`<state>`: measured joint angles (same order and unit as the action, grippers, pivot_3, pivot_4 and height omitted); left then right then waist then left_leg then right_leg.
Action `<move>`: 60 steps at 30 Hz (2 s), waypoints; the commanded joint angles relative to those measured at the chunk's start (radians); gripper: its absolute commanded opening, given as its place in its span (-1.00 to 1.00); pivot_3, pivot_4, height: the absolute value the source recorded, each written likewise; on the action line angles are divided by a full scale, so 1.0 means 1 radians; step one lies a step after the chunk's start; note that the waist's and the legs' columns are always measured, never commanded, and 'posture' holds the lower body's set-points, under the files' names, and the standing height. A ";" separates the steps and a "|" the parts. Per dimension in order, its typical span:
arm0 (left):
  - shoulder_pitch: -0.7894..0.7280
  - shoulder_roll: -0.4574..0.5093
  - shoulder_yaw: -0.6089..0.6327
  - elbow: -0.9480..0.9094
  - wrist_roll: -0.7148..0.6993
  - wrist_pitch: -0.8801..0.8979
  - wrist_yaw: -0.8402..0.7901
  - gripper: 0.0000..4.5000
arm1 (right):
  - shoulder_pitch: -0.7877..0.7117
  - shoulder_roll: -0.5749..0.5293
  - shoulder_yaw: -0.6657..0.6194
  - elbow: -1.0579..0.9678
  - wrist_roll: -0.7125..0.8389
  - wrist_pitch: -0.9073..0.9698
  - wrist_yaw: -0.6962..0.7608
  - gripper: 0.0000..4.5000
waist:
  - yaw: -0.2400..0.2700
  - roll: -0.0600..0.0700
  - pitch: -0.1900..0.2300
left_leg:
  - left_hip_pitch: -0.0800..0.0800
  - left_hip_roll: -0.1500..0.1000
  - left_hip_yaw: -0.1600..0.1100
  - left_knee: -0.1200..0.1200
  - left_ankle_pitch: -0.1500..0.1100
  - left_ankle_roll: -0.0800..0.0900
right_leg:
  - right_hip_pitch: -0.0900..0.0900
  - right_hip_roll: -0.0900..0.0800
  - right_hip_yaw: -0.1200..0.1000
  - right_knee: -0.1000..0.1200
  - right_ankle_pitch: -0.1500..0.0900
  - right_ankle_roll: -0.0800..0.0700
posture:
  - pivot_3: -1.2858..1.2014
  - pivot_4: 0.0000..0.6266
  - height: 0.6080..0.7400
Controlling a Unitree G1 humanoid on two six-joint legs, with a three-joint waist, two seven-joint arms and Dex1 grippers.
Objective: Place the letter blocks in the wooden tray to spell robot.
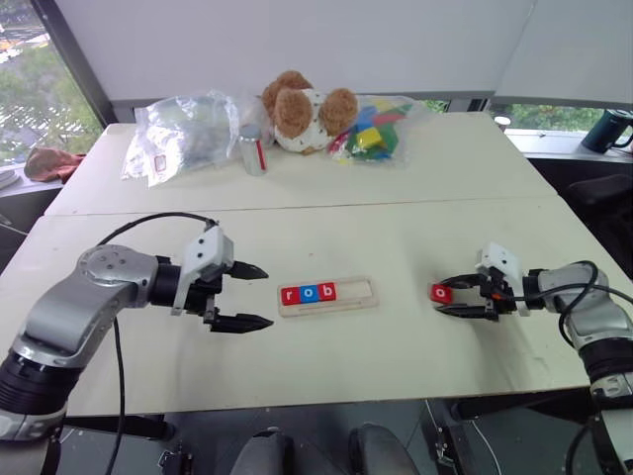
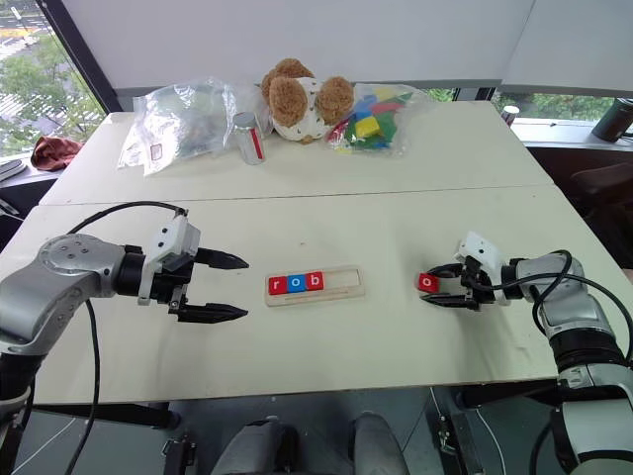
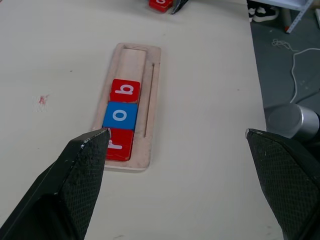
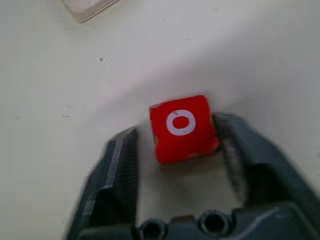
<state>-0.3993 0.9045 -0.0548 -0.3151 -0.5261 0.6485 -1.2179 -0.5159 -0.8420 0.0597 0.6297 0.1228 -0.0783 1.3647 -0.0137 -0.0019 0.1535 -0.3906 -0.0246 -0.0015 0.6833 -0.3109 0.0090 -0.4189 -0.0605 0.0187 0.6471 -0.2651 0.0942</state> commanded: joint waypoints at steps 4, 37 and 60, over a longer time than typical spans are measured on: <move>-0.007 0.027 0.034 0.004 0.005 -0.018 -0.003 1.00 | -0.048 0.007 -0.002 -0.034 0.006 -0.001 0.010 -0.50 | 0.001 0.000 0.000 | 0.000 0.000 0.000 0.000 0.000 0.000 | 0.000 0.000 0.000 0.000 0.000 0.000 | 0.03 -0.52 1.00; 0.022 0.002 0.017 0.032 0.075 -0.050 0.036 1.00 | -0.437 0.365 0.277 0.145 -0.171 -0.050 0.135 -0.50 | -0.004 0.002 0.001 | -0.009 -0.002 -0.002 0.000 0.004 -0.007 | -0.010 -0.002 -0.002 0.002 0.000 0.000 | 0.03 -0.52 1.00; 0.025 -0.015 0.009 0.045 0.078 -0.066 0.071 1.00 | -0.424 0.402 0.273 0.135 -0.172 -0.033 0.137 -0.50 | -0.005 0.002 0.001 | -0.009 -0.002 -0.002 0.000 0.004 -0.007 | -0.010 -0.002 -0.002 0.002 0.000 0.000 | 0.03 -0.52 1.00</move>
<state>-0.3648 0.8905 -0.0645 -0.2570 -0.4461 0.5996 -1.1493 -0.9408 -0.4470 0.3448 0.8031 -0.0642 -0.1135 1.4981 -0.0184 -0.0001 0.1546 -0.3998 -0.0269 -0.0035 0.6834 -0.3069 0.0016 -0.4288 -0.0622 0.0163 0.6488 -0.2648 0.0942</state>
